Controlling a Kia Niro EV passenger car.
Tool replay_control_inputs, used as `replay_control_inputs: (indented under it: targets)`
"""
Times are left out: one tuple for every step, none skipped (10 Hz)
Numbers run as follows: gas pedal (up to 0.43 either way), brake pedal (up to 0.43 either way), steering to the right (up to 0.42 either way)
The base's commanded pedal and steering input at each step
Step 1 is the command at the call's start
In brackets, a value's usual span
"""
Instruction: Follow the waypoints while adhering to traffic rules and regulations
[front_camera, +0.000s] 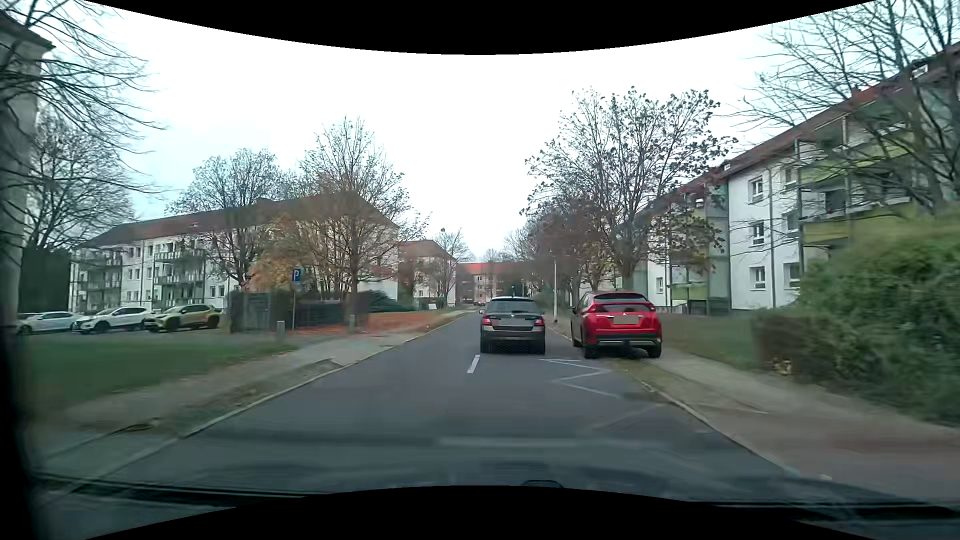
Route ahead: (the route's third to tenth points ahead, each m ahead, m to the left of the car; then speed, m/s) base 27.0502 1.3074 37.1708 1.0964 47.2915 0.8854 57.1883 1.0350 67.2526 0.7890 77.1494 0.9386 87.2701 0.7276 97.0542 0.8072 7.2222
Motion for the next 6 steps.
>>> replay_control_inputs:
  targets:
    - [0.13, 0.0, -0.001]
    - [0.138, 0.0, -0.001]
    - [0.15, 0.0, -0.001]
    - [0.157, 0.0, -0.001]
    - [0.157, 0.0, -0.001]
    - [0.157, 0.0, -0.001]
